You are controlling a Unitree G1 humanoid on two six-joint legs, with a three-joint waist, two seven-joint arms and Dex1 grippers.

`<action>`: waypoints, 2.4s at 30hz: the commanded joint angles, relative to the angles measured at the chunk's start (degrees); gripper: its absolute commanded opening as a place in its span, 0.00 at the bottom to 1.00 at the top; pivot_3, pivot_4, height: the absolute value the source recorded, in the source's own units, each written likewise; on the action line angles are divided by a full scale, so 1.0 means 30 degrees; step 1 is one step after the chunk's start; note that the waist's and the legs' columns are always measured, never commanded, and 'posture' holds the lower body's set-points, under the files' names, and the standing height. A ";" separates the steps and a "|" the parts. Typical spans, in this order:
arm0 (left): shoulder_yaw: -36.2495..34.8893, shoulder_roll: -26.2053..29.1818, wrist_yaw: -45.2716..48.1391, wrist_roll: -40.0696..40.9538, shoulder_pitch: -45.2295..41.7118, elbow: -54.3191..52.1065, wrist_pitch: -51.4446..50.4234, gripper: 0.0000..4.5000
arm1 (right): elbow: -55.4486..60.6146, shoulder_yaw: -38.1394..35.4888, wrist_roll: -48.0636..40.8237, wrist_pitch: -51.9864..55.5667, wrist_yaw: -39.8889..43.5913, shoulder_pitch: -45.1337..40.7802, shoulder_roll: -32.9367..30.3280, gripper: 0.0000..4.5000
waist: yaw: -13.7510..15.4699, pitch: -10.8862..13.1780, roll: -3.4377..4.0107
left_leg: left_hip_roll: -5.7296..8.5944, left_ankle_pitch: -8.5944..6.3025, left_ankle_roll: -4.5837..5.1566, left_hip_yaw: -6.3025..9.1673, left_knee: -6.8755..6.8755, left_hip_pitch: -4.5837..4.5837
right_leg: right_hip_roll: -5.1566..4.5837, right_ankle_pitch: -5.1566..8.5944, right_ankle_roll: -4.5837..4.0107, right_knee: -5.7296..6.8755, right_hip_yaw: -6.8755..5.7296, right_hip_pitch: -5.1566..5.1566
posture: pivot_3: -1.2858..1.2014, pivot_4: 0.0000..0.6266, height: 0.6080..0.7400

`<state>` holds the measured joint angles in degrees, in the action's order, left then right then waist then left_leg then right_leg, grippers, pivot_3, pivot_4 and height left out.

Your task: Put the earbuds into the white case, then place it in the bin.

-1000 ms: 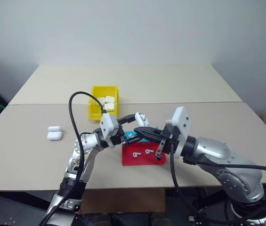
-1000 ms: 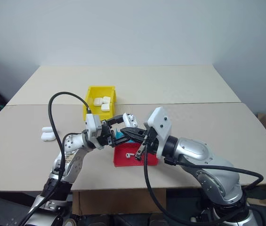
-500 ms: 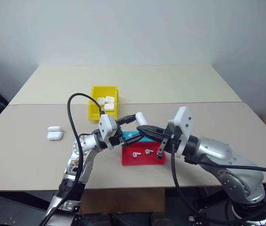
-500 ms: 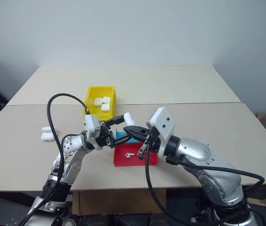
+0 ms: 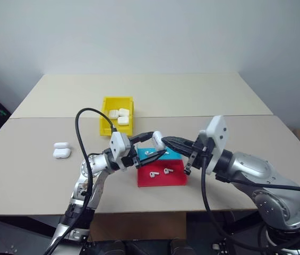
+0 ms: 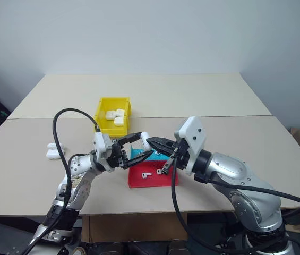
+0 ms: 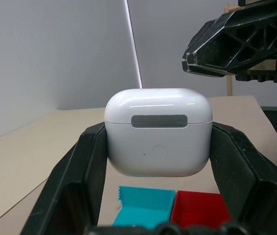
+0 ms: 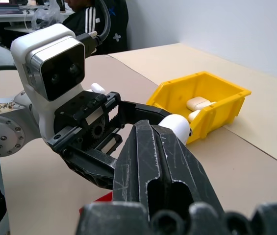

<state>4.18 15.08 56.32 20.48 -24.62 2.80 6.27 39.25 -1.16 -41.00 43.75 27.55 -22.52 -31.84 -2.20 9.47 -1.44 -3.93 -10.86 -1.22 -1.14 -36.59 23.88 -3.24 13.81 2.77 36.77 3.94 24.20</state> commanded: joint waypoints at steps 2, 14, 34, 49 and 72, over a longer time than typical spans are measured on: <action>-0.1081 -0.0053 -0.1988 0.0017 -0.0393 -0.1449 0.0102 0.62 | 0.0596 -0.1992 -0.1451 -0.0245 0.0137 -0.0456 -0.0327 0.01 | -0.0007 0.0000 0.0000 | 0.0000 0.0000 0.0000 0.0001 0.0000 0.0000 | 0.0001 -0.0001 0.0001 -0.0001 0.0000 -0.0002 | 0.52 0.24 1.00; -0.2445 0.0547 -1.4678 -0.7253 -0.8953 0.3897 -0.8351 0.62 | -0.0536 -0.2203 -0.1553 -0.0109 0.0160 -0.0077 -0.1144 0.01 | 0.0248 0.0010 -0.0018 | 0.0018 -0.0001 0.0002 0.0015 -0.0033 -0.0001 | 0.0000 -0.0018 0.0042 -0.0014 -0.0001 -0.0022 | 0.52 0.24 1.00; -0.1796 0.0347 -1.4425 -0.7505 -1.3789 1.4920 -1.0034 0.95 | -0.0228 -0.1161 0.0028 0.0081 -0.0145 0.0895 -0.1525 0.00 | 0.0405 0.0020 -0.0036 | 0.0028 -0.0001 -0.0001 0.0012 -0.0020 0.0091 | -0.0006 -0.0084 -0.0074 -0.0011 -0.0010 0.0060 | 0.52 0.24 1.00; -0.3572 0.1574 -0.9346 -0.2930 -0.8329 0.3221 -1.0404 0.99 | 0.0032 -0.1251 0.0755 -0.0099 0.0631 0.1464 -0.2618 0.00 | 0.0276 0.0014 -0.0025 | 0.0025 0.0001 -0.0005 0.0007 -0.0020 0.0069 | -0.0013 -0.0098 -0.0096 0.0008 -0.0003 0.0050 | 0.52 0.24 1.00; -1.1815 1.4549 0.7125 0.6171 0.9342 -0.6369 -1.2106 0.99 | -0.5573 -0.7653 0.5449 -1.1153 1.5311 0.7471 -1.1832 0.00 | 0.0036 0.0020 -0.0032 | -0.0016 0.0003 -0.0014 -0.0076 -0.0015 -0.0061 | -0.0046 0.0089 -0.0124 0.0019 0.0006 -0.0006 | 0.52 0.24 1.00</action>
<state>-28.89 57.65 77.61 37.43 3.32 -14.46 -29.25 21.87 -21.56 -24.78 12.35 72.53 -0.03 -67.01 -2.09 9.53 -1.54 -3.98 -10.85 -1.26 -1.37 -36.63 23.70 -3.38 14.08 2.40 36.83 3.95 24.18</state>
